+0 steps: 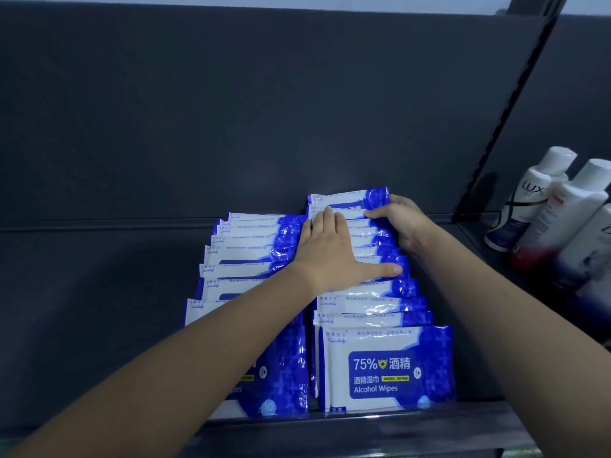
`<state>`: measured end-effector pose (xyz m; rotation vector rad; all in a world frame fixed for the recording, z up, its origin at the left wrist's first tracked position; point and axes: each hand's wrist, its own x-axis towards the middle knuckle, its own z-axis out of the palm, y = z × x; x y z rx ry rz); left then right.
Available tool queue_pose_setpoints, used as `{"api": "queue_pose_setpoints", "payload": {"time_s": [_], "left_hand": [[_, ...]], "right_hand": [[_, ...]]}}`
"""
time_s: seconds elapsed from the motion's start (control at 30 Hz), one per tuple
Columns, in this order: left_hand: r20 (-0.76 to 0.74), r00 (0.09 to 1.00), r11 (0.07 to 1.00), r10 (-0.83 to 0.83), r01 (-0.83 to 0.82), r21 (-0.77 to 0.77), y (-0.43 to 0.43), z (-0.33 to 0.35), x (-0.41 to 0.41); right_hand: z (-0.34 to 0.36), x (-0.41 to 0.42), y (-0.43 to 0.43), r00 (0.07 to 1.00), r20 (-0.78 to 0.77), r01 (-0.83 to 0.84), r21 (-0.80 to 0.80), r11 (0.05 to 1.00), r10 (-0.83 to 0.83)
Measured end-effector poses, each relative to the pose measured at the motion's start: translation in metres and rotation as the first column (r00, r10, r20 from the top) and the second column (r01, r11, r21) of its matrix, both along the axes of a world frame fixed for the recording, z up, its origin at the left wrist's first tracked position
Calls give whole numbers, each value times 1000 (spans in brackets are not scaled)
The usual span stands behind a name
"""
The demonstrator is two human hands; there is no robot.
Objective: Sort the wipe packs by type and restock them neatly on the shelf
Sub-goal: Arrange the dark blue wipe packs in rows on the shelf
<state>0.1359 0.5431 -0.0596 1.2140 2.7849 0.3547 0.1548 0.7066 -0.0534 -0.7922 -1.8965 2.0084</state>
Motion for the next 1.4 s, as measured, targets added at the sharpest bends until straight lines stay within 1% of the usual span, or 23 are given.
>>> {"api": "queue_pose_setpoints", "payload": {"time_s": [0.1,0.17,0.23,0.37,0.43,0.5,0.53,0.57,0.6,0.63,0.7,0.77,0.83,0.97,1.03,1.07,1.13,1.17,1.2,1.27,1.33,1.37,1.4], "left_hand": [[37,999,999,-4,5,-42,4,5,-5],[-3,1000,999,-6,6,-47,8,8,-7],[-69,998,999,0,-2,-32,8,5,-9],[-77,996,997,-45,40,-64,4,8,-8],[-123,990,998,-62,62,-2,-3,22,-18],[-167,986,994,-12,31,109,-19,36,-43],[-169,985,994,22,-3,109,-31,42,-58],[-160,985,997,57,-48,63,-42,45,-73],[-133,987,996,86,-89,-15,-53,46,-86],[-76,992,989,104,-111,-95,-62,45,-95],[74,991,978,113,-98,-186,-75,41,-103],[169,979,981,117,-87,-173,-81,39,-105],[196,972,982,133,-103,-158,-85,40,-109],[176,962,968,209,-177,-179,-87,35,-129],[211,944,956,255,-215,-198,-87,35,-132],[254,932,956,257,-206,-210,-86,35,-132],[345,899,958,271,-215,-192,-84,38,-130],[393,874,958,286,-249,-143,-85,39,-130],[474,824,946,310,-317,-68,-87,38,-133],[669,666,876,331,-481,45,-92,35,-141],[833,485,826,264,-561,65,-97,33,-144],[880,418,815,226,-576,64,-99,32,-146],[898,386,807,209,-587,65,-100,31,-147]], "right_hand": [[-2,-2,1,1000,-5,-20,-2,1000,20],[-3,-4,0,999,6,-37,12,999,37],[-4,-4,-3,999,40,-35,89,995,32],[-10,-9,-3,996,75,29,260,965,-50],[-12,-8,0,984,110,75,444,893,-138],[-8,0,-2,973,80,115,644,756,-216],[-4,5,-5,976,25,132,722,679,-216],[0,9,-9,983,-35,139,778,612,-178],[6,11,-15,991,-75,127,810,572,-115],[11,10,-23,996,-83,92,824,559,-42],[17,1,-41,994,-13,-45,851,523,107],[18,-13,-57,968,122,-210,872,442,219],[18,-28,-71,923,252,-351,858,375,290],[25,-56,-89,846,455,-519,824,227,279],[29,-68,-95,812,531,-577,794,193,241],[30,-74,-98,786,578,-614,770,172,218],[31,-84,-105,730,662,-682,721,120,171],[32,-87,-108,714,684,-699,708,100,150],[33,-89,-112,701,701,-713,695,93,135],[35,-92,-116,680,725,-733,675,81,109],[35,-94,-120,662,746,-750,660,49,75],[34,-96,-121,656,752,-754,656,36,64],[33,-98,-121,654,754,-756,654,31,60]]}}
